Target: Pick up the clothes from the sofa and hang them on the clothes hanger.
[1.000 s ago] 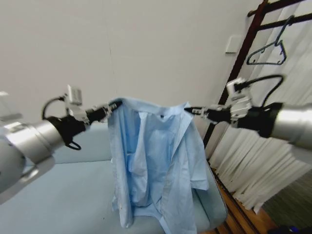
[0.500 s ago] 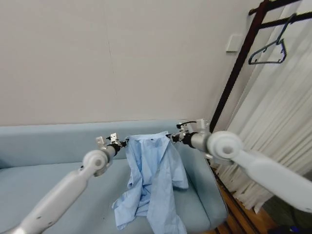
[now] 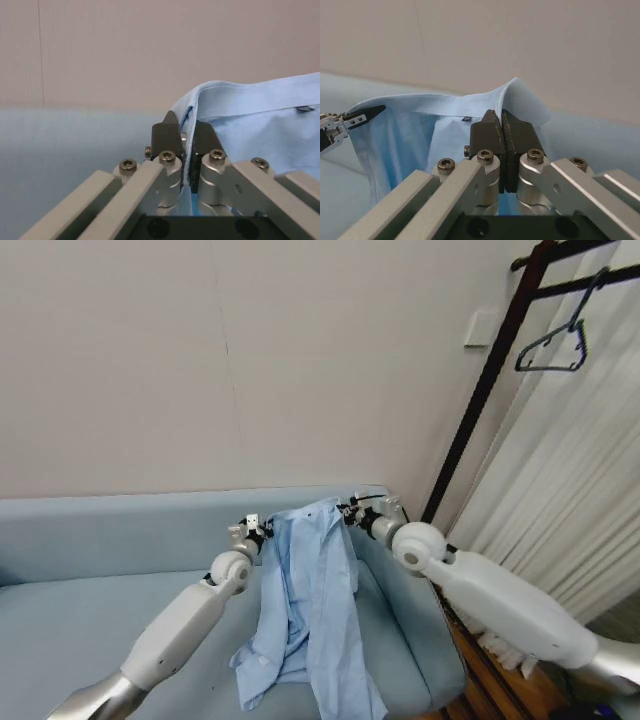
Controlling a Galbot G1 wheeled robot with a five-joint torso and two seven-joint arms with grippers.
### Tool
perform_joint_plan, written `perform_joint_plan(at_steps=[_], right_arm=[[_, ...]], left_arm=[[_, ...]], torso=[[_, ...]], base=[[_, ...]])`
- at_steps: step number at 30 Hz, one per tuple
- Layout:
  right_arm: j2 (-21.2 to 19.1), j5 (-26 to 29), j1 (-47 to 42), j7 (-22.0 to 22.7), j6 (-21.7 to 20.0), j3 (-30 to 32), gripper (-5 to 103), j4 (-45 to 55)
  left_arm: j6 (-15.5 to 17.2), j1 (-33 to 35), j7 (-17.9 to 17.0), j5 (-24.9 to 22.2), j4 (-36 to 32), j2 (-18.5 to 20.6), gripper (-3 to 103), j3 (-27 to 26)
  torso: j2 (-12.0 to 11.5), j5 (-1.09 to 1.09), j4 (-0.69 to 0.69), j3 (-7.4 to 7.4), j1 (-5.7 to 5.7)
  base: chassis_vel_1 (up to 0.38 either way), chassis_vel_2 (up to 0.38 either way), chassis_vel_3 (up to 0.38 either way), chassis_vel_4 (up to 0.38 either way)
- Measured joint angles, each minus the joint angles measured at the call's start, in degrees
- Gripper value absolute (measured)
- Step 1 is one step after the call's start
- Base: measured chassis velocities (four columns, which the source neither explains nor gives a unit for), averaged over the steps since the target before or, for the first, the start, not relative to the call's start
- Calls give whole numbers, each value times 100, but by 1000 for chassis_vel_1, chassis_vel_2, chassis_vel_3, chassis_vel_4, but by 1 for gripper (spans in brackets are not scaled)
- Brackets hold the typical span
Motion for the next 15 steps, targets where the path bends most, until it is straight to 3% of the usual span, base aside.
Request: perform_joint_plan(at_steps=[6, 7, 11, 12, 15], right_arm=[[-419, 1207, 786, -43, -195, 773, 0, 385], [-419, 1207, 786, -43, -195, 773, 0, 385], [-1098, 2153, 1178, -387, -374, 1540, 0, 678], [-1098, 2153, 1178, -387, -374, 1540, 0, 678], [-1828, 2996, 1464, -693, -405, 1913, 0, 872]], left_arm=[[152, -221, 15, -613, -1304, 922, 2, -604], [152, -221, 15, -613, -1304, 922, 2, -604], [201, -283, 99, -1159, -2358, 1914, 2, -1365], [201, -283, 99, -1159, -2358, 1914, 2, -1365], [385, -163, 189, -1812, -3220, 2548, 2, -2203]], torso=[[0, -1, 0, 1, 1], [0, -1, 0, 1, 1], [0, 1, -1, 1, 1], [0, 1, -1, 1, 1], [1, 0, -1, 0, 0]], base=[[0, 0, 0, 0], [0, 0, 0, 0], [0, 0, 0, 0], [0, 0, 0, 0], [0, 0, 0, 0]])
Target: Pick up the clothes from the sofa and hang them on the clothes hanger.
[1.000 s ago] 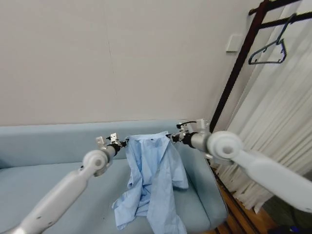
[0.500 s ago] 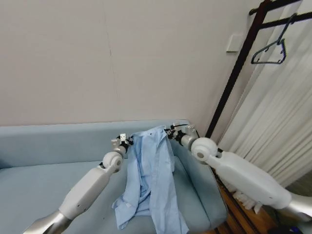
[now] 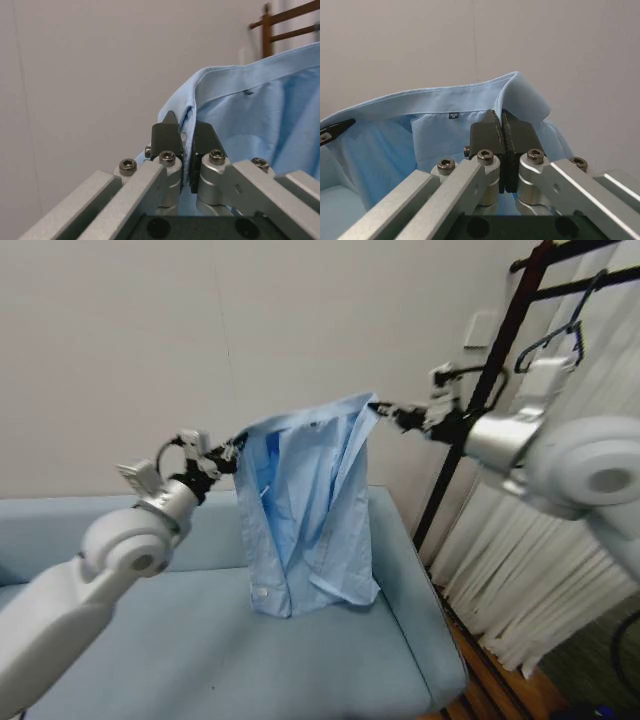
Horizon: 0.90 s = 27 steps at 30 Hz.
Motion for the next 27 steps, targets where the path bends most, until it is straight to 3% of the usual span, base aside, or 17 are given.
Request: perform_joint_plan(at_steps=[2, 5, 6, 9, 11, 12, 14, 16, 17, 19, 22, 23, 25, 27], right_arm=[[-190, 157, 73, -108, 0, 42, 0, 50], [-918, 678, 444, -476, -28, 43, 0, 193], [-918, 678, 444, -476, -28, 43, 0, 193], [-1568, 1461, 817, -480, -251, 62, 0, 301], [-2079, 1877, 829, -477, -392, 253, 0, 460], [-2079, 1877, 829, -477, -392, 253, 0, 460], [-2560, 2298, 798, -348, -522, 440, 0, 690], [-2737, 2686, 774, -17, -700, 554, 0, 863], [-2737, 2686, 774, -17, -700, 554, 0, 863], [-2740, 2916, 698, 372, -823, 562, 0, 994], [-2512, 2803, 447, 956, -886, 255, 0, 1165], [-2512, 2803, 447, 956, -886, 255, 0, 1165], [-2149, 2427, 214, 1315, -920, -165, 0, 1187], [-1542, 1459, -210, 1326, -897, -642, 0, 1013]], left_arm=[[50, 21, 13, -200, -186, 119, 2, -180], [323, -1, -239, -1366, -757, 601, 2, -987], [323, -1, -239, -1366, -757, 601, 2, -987], [595, -29, -616, -2434, -839, 997, 2, -1680], [698, -27, -802, -2955, -839, 1195, 2, -2047], [698, -27, -802, -2955, -839, 1195, 2, -2047], [814, -27, -1072, -3474, -825, 1284, 2, -2306], [1007, -15, -1601, -4043, -811, 1257, 2, -2435], [1007, -15, -1601, -4043, -811, 1257, 2, -2435], [1273, 37, -2359, -4688, -798, 1062, 2, -2380], [1545, 367, -3391, -4986, -769, 402, 2, -1797], [1545, 367, -3391, -4986, -769, 402, 2, -1797], [1667, 799, -3531, -4910, -766, -48, 2, -1542], [1738, 1421, -3258, -4296, -740, -433, 2, -1307]], torso=[[0, 0, 0, 0, -1], [0, 2, 0, 1, 0], [0, 2, 0, 1, 0], [0, 0, 0, 2, 1], [-1, 2, 2, 2, 1], [-1, 2, 2, 2, 1], [-1, 0, -4, 1, 1], [0, 1, -2, 0, 0], [0, 1, -2, 0, 0], [-1, 2, 2, 1, 0], [-2, -2, -1, 3, 2], [-2, -2, -1, 3, 2], [-4, -3, -4, 4, 4], [-4, 4, 6, 5, 5]], base=[[0, 0, 0, 0], [0, 0, 0, 0], [0, 0, 0, 0], [0, 0, 0, 0], [0, 0, 0, 0], [0, 0, 0, 0], [0, 0, 0, 0], [0, 0, 0, 0], [0, 0, 0, 0], [0, 0, 0, 0], [0, 0, 0, 0], [0, 0, 0, 0], [0, 0, 0, 0], [0, 0, 0, 0]])
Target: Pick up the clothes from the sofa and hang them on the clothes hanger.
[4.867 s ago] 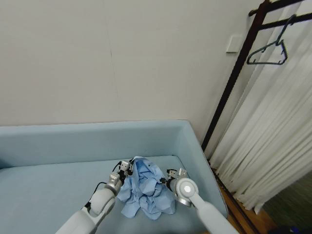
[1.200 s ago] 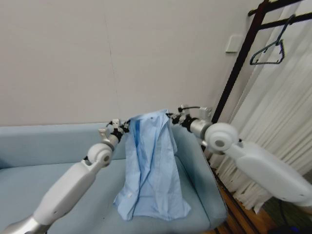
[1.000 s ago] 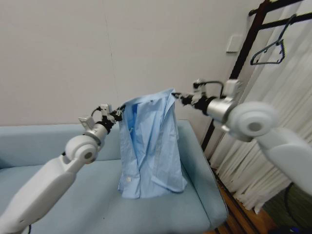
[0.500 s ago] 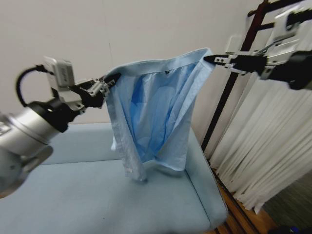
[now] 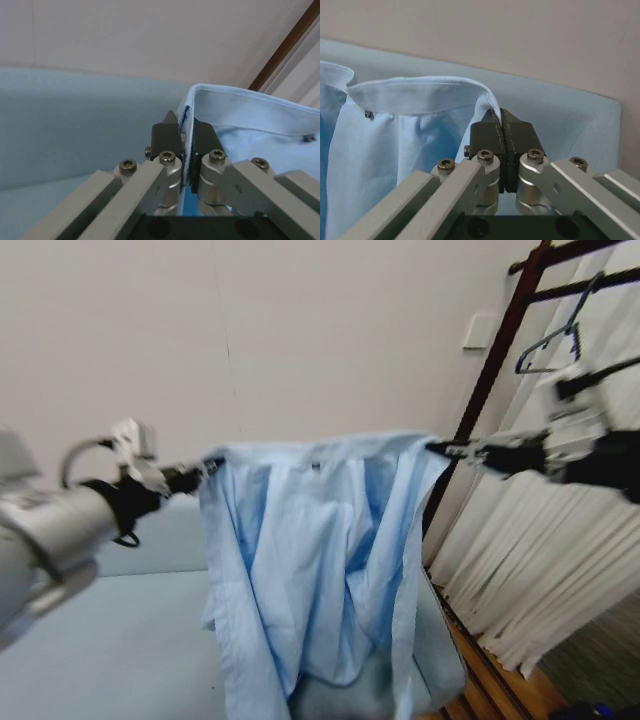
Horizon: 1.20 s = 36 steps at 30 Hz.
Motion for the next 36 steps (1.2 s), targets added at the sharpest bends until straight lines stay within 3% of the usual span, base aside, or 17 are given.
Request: perform_joint_plan(at_steps=[1, 5, 7, 8, 10, 11, 12, 13, 14, 17, 18, 21, 22, 27, 30, 34, 36], right_arm=[[0, 0, 0, 0, 0, 0, 0, 0], [834, -1956, -1161, -537, 54, -378, 0, -648], [1208, -2930, -1440, -914, 102, -719, 0, -1078], [1208, -2930, -1440, -914, 102, -719, 0, -1078], [1727, -3927, -1398, -1576, 295, -1450, 0, -1672], [2064, -4542, -1323, -1939, 473, -1858, 0, -2053], [2260, -4933, -1310, -2157, 615, -2040, 0, -2289], [2260, -4933, -1310, -2157, 615, -2040, 0, -2289], [2451, -5325, -1343, -2372, 741, -2168, 0, -2529], [2961, -6382, -1468, -2904, 1273, -2462, 0, -3428], [2961, -6382, -1468, -2904, 1273, -2462, 0, -3428], [3489, -7150, -1566, -3231, 1834, -2605, 0, -4384], [3489, -7150, -1566, -3231, 1834, -2605, 0, -4384], [4177, -8026, -1683, -3463, 2440, -2604, 0, -5620], [4481, -8449, -1737, -3485, 2660, -2557, -3, -6136], [4769, -8785, -1822, -3474, 2789, -2441, 13, -6579], [4901, -8910, -1867, -3458, 2822, -2394, 18, -6795]], left_arm=[[0, 0, 0, 0, 0, 0, 2, 0], [-1, 175, 828, 1844, 994, -666, 2, 1237], [-119, 76, 1273, 2695, 1715, -995, 2, 1728], [-119, 76, 1273, 2695, 1715, -995, 2, 1728], [-257, 80, 1622, 3428, 2373, -1272, 2, 2016], [-363, 17, 1769, 3805, 2801, -1464, 2, 2244], [-484, -130, 1945, 4141, 3225, -1674, 2, 2516], [-484, -130, 1945, 4141, 3225, -1674, 2, 2516], [-577, -257, 2090, 4370, 3547, -1835, 2, 2721], [-915, -836, 2695, 5282, 5015, -2561, 2, 3446], [-915, -836, 2695, 5282, 5015, -2561, 2, 3446], [-1307, -1451, 3220, 6118, 6569, -3453, 2, 3888], [-1307, -1451, 3220, 6118, 6569, -3453, 2, 3888], [-1741, -2278, 3765, 7000, 8457, -4280, 2, 4106], [-1823, -2457, 3824, 7311, 9039, -4466, 2, 4084], [-1854, -2501, 3849, 7686, 9400, -4531, -1, 4033], [-1844, -2482, 3854, 7822, 9491, -4537, 7, 3997]], torso=[[0, 0, 0, 0, 0], [0, -4, 1, 0, 0], [1, -3, -11, -1, 0], [1, -3, -11, -1, 0], [0, -1, -12, 0, 0], [-1, 6, -3, 0, 0], [0, 1, 3, 1, 1], [0, 1, 3, 1, 1], [0, -6, 2, 0, 1], [0, -1, -3, 0, 0], [0, -1, -3, 0, 0], [0, -4, -12, -1, 0], [0, -4, -12, -1, 0], [0, -2, -6, -2, -2], [1, -2, -3, -2, -1], [1, -3, -2, -2, -2], [1, -3, -4, -2, -2]], base=[[0, 0, 0, 0], [0, 0, 0, 0], [0, 0, 0, 0], [0, 0, 0, 0], [0, 0, 0, 0], [0, 0, 0, 0], [0, 0, 0, 0], [0, 0, 0, 0], [0, 0, 0, 0], [0, 0, 0, 0], [0, 0, 0, 0], [0, 0, 0, 0], [0, 0, 0, 0], [0, 0, 0, 0], [0, 0, 0, 0], [0, 0, 0, 0], [0, 0, 0, 0]])
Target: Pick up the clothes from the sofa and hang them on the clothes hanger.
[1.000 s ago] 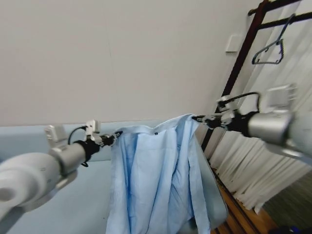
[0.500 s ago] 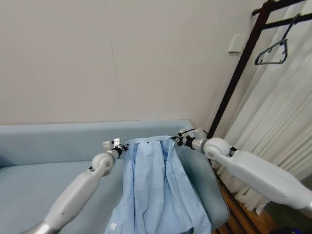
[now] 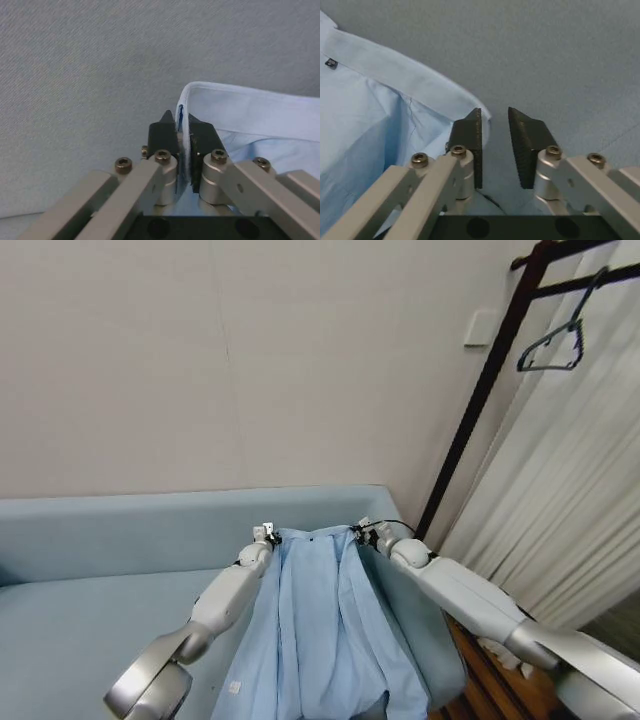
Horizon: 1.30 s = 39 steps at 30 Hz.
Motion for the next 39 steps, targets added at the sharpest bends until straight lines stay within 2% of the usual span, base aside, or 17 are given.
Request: perform_joint_plan(at_steps=[3, 7, 9, 13, 14, 17, 19, 20, 22, 24, 25, 27, 28, 30, 31, 35, 39], right_arm=[[114, -47, -24, 38, 9, 67, 29, -207], [131, 27, -24, 238, -1, 211, 45, -285], [59, 109, -23, 298, -25, 242, 51, -163], [-498, 593, -97, 569, -211, 443, 67, 646], [-498, 593, -97, 569, -211, 443, 67, 646], [-1077, 1018, -401, 906, -356, 892, 83, 1595], [-1448, 1391, -763, 1187, -501, 1363, 88, 2342], [-1448, 1391, -763, 1187, -501, 1363, 88, 2342], [-1817, 1755, -1171, 1548, -655, 1960, 97, 3085], [-2228, 2213, -1403, 2294, -755, 2478, 99, 3918], [-2228, 2213, -1403, 2294, -755, 2478, 99, 3918], [-2483, 2624, -1309, 2964, -823, 2729, 100, 4455], [-2521, 2693, -1263, 3087, -846, 2756, 100, 4534], [-2694, 3121, -837, 3843, -1061, 2903, 100, 4961], [-2694, 3121, -837, 3843, -1061, 2903, 100, 4961], [-2923, 4145, -339, 4921, -1540, 3398, 100, 5652], [-3181, 4424, -170, 5186, -1608, 3725, 100, 6062]], left_arm=[[132, 87, 19, 30, -35, 31, 13, -29], [271, 371, 53, 5, -421, 261, 34, -46], [328, 435, 85, -26, -546, 338, 34, -55], [409, 694, 465, -161, -1022, 757, 56, -171], [409, 694, 465, -161, -1022, 757, 56, -171], [262, 1029, 625, -328, -1728, 1268, 67, -368], [36, 1322, 619, -562, -2471, 1708, 77, -569], [36, 1322, 619, -562, -2471, 1708, 77, -569], [-283, 1633, 525, -670, -3230, 2040, 83, -816], [-658, 2042, 187, -803, -4167, 2392, 93, -1107], [-658, 2042, 187, -803, -4167, 2392, 93, -1107], [-850, 2557, -121, -867, -5135, 2711, 99, -1520], [-861, 2677, -190, -868, -5355, 2773, 99, -1641], [-721, 3306, -579, -913, -6515, 3022, 100, -2305], [-721, 3306, -579, -913, -6515, 3022, 100, -2305], [-248, 4393, -641, -1104, -8069, 3241, 100, -3590], [-130, 5191, -391, -1130, -8816, 3205, 100, -4566]], torso=[[1, 0, -2, -1, 0], [1, 0, 0, 0, 0], [1, 0, 0, 0, 0], [1, -2, -1, -1, -1], [1, -2, -1, -1, -1], [1, -3, -2, -1, 0], [1, 0, -2, -2, -1], [1, 0, -2, -2, -1], [1, 2, 3, -1, -2], [3, -3, -7, -3, -2], [3, -3, -7, -3, -2], [3, -1, -6, -2, -3], [2, -1, -5, -2, -2], [3, 0, 1, -3, -3], [3, 0, 1, -3, -3], [3, -1, 0, -3, -2], [3, 2, -1, -2, -3]], base=[[0, 0, 0, 0], [0, 0, 0, 0], [0, 0, 0, 0], [0, 0, 0, 0], [0, 0, 0, 0], [0, 0, 0, 0], [0, 0, 0, 0], [0, 0, 0, 0], [0, 0, 0, 0], [0, 0, 0, 0], [0, 0, 0, 0], [0, 0, 0, 0], [0, 0, 0, 0], [0, 0, 0, 0], [0, 0, 0, 0], [0, 0, 0, 0], [0, 0, 0, 0]])
